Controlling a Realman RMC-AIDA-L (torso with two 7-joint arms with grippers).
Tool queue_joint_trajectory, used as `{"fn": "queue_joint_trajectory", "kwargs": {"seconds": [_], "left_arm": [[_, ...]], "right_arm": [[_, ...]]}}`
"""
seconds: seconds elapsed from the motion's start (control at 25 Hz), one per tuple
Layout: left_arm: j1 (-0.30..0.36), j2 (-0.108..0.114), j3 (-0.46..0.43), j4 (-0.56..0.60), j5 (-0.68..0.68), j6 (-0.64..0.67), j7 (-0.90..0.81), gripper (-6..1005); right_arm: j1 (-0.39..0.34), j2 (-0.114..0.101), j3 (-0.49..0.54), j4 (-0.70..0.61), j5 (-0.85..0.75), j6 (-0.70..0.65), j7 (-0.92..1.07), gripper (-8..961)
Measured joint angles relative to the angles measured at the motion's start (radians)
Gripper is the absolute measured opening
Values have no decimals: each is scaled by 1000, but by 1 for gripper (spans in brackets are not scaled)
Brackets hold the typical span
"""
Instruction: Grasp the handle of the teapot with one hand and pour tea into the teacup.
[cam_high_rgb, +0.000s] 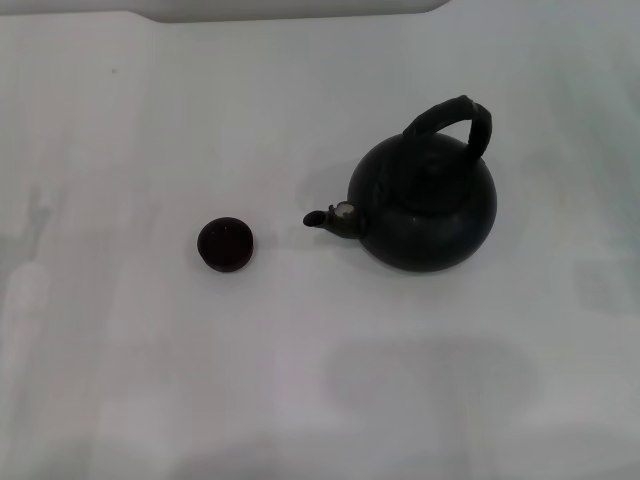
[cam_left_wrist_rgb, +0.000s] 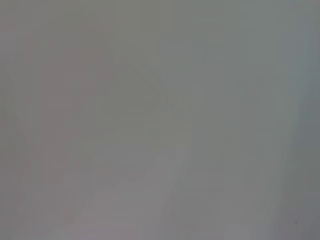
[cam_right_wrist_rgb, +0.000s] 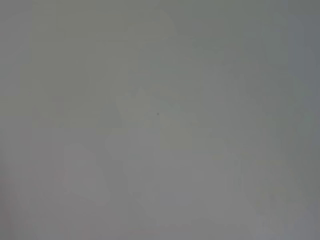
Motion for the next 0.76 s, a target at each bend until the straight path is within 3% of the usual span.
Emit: {"fn": "queue_joint_trajectory", "kwargs": {"seconds": [0.76], "left_arm": [[-9, 2, 0, 1, 15, 8, 0, 876]], "right_arm": [[29, -3, 7, -8, 0, -6, -1, 801]]}}
